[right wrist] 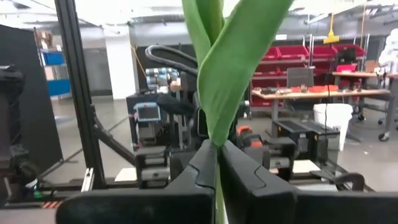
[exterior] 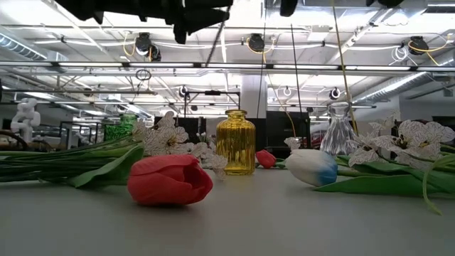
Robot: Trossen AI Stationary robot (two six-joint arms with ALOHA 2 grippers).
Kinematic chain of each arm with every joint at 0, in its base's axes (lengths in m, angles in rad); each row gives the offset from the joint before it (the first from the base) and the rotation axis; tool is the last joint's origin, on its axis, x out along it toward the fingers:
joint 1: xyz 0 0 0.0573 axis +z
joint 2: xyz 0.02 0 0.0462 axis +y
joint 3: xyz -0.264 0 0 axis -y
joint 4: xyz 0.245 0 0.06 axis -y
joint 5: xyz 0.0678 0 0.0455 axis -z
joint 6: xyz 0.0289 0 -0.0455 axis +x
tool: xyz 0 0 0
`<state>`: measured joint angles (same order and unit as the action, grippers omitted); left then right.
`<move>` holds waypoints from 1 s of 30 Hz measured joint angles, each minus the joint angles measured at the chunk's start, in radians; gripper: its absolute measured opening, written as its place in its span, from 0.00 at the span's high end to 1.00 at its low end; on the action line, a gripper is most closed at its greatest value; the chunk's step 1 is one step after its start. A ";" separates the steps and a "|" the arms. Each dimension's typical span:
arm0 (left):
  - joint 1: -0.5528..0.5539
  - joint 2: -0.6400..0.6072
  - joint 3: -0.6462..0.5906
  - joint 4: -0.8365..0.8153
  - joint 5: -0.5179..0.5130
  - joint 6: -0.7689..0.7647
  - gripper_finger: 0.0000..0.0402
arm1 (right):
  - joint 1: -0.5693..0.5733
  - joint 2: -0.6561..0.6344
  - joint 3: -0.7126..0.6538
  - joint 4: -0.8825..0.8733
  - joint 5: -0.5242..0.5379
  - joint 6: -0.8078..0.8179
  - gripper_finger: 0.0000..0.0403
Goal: Sort flowers into vase by color
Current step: Put the top left pink flower into the yellow flower vase
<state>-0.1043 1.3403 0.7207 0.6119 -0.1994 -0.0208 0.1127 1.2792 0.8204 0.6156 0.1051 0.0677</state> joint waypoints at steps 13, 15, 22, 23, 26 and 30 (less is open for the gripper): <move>-0.003 -0.221 0.000 -0.363 0.007 0.000 0.39 | 0.007 -0.218 0.000 -0.363 0.049 0.074 1.00; -0.003 -0.241 0.000 -0.433 0.008 0.000 0.39 | 0.021 -0.238 0.000 -0.404 0.097 0.078 1.00; -0.003 -0.264 0.000 -0.522 0.007 0.048 0.39 | 0.041 -0.258 0.000 -0.443 0.179 0.074 1.00; -0.003 -0.264 0.000 -0.518 0.007 0.067 0.39 | 0.040 -0.252 0.000 -0.442 0.181 0.074 1.00; -0.003 -0.260 0.000 -0.518 0.005 0.108 0.39 | 0.030 -0.228 0.000 -0.441 0.182 0.075 1.00; -0.003 -0.260 0.000 -0.514 0.004 0.113 0.39 | 0.019 -0.154 0.000 -0.383 0.181 0.099 1.00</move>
<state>-0.1070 1.0801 0.7204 0.0975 -0.1951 0.0917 0.1320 1.1248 0.8200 0.2330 0.2860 0.1669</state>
